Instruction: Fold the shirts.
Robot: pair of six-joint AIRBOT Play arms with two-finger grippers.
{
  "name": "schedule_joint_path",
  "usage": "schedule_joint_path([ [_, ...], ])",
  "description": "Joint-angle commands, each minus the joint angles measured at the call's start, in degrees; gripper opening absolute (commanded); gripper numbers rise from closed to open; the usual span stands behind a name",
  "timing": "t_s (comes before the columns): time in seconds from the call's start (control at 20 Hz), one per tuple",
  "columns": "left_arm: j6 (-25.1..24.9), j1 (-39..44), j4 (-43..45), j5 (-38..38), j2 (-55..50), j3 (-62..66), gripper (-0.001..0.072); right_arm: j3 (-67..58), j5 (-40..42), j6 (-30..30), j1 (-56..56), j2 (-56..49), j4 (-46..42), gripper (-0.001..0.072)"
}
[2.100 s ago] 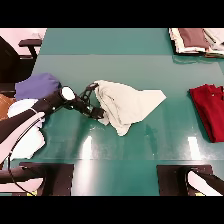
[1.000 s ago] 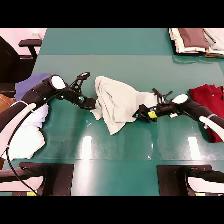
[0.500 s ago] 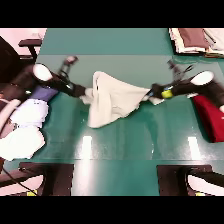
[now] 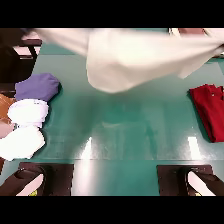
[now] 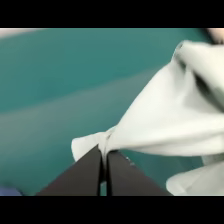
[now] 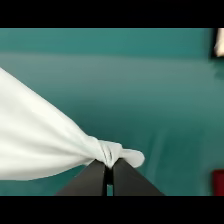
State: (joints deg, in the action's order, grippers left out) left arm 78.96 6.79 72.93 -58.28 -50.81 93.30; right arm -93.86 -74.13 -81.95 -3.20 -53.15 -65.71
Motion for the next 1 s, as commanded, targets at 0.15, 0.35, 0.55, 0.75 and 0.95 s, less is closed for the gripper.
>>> schedule_joint_path([
  [0.15, 0.28, -0.22, 1.03, -5.84, 6.03, 5.49, 0.0024, -9.97, -4.81, -0.04, -2.67, 2.91, -1.36, 0.0017],
  [0.35, 0.55, -0.22, 0.79, -6.88, 3.58, -9.73, 0.0024, -9.94, -9.86, -1.2, 9.03, -6.45, -3.21, 0.0017],
  [0.55, 0.0, -0.22, 0.39, -0.07, 0.61, -29.9, 0.0024, -9.94, -11.47, -1.62, 23.67, -18.51, -17.62, 0.0017],
  [0.75, -2.93, -0.22, 2.56, 6.08, -1.38, -42.29, 0.0024, -9.97, -11.21, -1.92, 30.14, -26.27, -30.93, 0.0017],
  [0.95, -2.47, -0.22, 5.77, 7.65, -1.46, -43.69, 0.0025, -9.94, -11.67, -7.19, 28.57, -26.47, -26.8, 0.0017],
])
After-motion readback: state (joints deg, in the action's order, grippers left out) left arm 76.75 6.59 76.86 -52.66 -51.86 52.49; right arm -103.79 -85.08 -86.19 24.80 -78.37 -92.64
